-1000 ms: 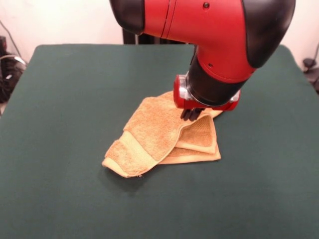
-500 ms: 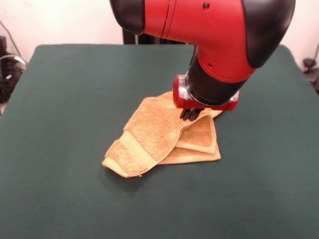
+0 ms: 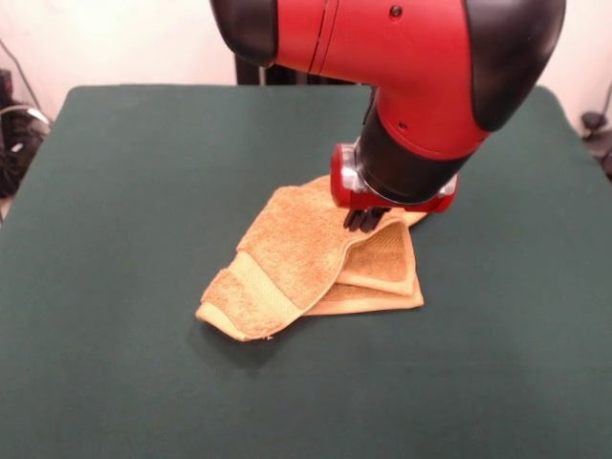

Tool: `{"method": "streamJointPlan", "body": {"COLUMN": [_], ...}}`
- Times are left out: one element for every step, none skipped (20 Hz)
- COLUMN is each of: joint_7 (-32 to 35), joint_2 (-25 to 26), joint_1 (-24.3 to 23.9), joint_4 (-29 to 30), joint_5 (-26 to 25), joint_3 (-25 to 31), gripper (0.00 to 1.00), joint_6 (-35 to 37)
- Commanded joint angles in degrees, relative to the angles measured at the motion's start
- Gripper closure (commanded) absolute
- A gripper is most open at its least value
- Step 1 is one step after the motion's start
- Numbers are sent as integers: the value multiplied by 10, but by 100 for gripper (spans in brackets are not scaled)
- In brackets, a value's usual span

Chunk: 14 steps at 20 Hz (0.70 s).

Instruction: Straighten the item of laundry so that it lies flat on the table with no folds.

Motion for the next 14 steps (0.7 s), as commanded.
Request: {"method": "streamJointPlan", "body": {"joint_7": [3, 2, 1, 0, -1, -2, -3, -3, -4, -5, -7, -8, -9, -9], "joint_2": [-18, -19, -20, -20, -20, -20, -20, -21, -22, -22, -22, -22, -22, -22], "joint_1": [8, 6, 6, 5, 5, 4, 3, 2, 2, 1, 0, 0, 1, 1], "joint_4": [71, 75, 77, 79, 79, 80, 82, 85, 87, 89, 89, 88, 88, 87], "joint_5": [4, 4, 4, 3, 3, 2, 2, 2, 2, 3, 2, 2, 1, 1], "joint_3": [58, 59, 60, 60, 60, 60, 61, 62, 63, 63, 64, 64, 63, 63], "gripper": [100, 100, 100, 100, 100, 100, 100, 100, 100, 100, 100, 100, 100, 100], "joint_6": [-51, -57, -61, -64, -64, -65, -68, -72, -74, -76, -77, -77, -76, -76]}}
